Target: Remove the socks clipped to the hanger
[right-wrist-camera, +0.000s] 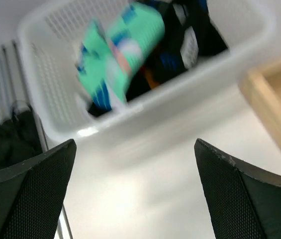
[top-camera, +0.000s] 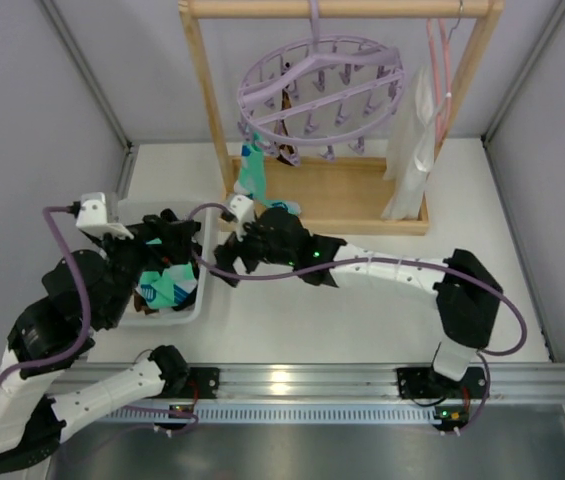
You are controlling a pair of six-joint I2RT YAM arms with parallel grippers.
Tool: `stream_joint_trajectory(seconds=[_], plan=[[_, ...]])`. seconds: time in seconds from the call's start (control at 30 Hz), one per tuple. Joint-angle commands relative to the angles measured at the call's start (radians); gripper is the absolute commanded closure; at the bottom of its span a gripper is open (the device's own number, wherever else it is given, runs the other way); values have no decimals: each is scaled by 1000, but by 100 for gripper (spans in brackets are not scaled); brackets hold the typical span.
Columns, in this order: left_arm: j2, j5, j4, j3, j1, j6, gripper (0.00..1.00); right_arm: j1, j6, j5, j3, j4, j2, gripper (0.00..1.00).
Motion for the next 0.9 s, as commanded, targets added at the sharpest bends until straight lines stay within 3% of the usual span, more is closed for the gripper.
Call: stream_joint_trajectory(seconds=[0.0, 0.17, 0.33, 0.57, 0.87], plan=[[-8, 18, 61, -38, 14, -11, 1, -79, 58, 8, -246, 222, -254, 3], [59, 23, 72, -75, 14, -33, 1, -188, 87, 6, -473, 244, -379, 2], [133, 37, 75, -94, 14, -36, 1, -271, 23, 26, -510, 218, -399, 1], [118, 172, 77, -101, 14, 9, 1, -380, -194, -21, -368, 341, -153, 2], [-2, 144, 78, -186, 16, 32, 2, -404, -271, -75, -96, 462, 223, 6]])
